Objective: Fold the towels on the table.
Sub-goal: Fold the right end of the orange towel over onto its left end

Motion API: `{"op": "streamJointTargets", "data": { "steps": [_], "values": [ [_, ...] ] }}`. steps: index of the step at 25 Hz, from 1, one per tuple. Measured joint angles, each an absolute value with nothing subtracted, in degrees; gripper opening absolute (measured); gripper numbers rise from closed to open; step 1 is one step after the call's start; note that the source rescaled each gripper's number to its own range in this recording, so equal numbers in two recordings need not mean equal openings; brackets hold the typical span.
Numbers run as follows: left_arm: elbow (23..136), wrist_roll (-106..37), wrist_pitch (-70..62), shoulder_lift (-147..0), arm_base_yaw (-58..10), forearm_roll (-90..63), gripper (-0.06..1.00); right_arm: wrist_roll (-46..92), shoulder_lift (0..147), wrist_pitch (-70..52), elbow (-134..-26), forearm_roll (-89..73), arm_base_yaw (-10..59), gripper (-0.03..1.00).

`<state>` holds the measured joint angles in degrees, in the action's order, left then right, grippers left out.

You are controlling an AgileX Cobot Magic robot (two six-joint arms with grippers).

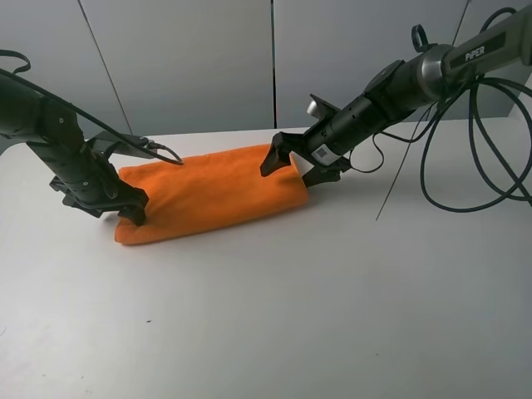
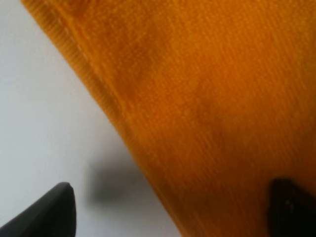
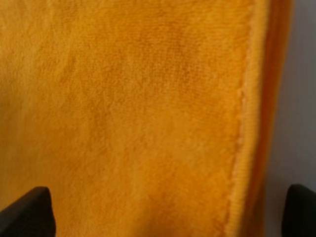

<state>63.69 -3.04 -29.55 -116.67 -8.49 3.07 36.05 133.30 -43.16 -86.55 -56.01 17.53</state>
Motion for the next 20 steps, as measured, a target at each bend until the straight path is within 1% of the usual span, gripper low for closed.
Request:
{"op": "streamJointTargets", "data": {
  "steps": [13,14,15,16,17,18,19,20],
  "values": [
    [63.69,-3.04,-29.87,-116.67,-8.49,3.07,1.0,37.35,133.88,-43.07,-86.9,-59.94,22.07,0.99],
    [63.69,-3.04,-29.97,-116.67,-8.49,3.07,1.0,37.35,133.88,-43.07,-86.9,-59.8,22.16,0.93],
    [63.69,-3.04,-29.96,-116.67,-8.49,3.07,1.0,37.35,134.0,-43.07,-86.9,-59.34,22.16,0.85],
    [63.69,-3.15,-29.96,-116.67,-8.49,3.07,1.0,37.35,134.13,-43.07,-86.79,-58.8,22.16,0.68],
    [63.69,-3.15,-29.96,-116.67,-8.49,3.07,1.0,37.35,134.25,-43.07,-86.71,-58.8,22.03,0.46],
    [63.69,-3.15,-29.96,-116.67,-8.49,3.07,1.0,37.24,134.47,-43.38,-86.71,-58.8,21.88,0.19],
    [63.69,-3.15,-29.96,-116.67,-8.49,3.07,1.0,37.14,134.53,-43.54,-86.67,-58.8,21.65,0.09],
    [63.69,-3.15,-30.06,-116.67,-8.49,3.07,1.0,36.92,134.61,-43.97,-86.67,-58.8,21.35,0.07]
  ]
}}
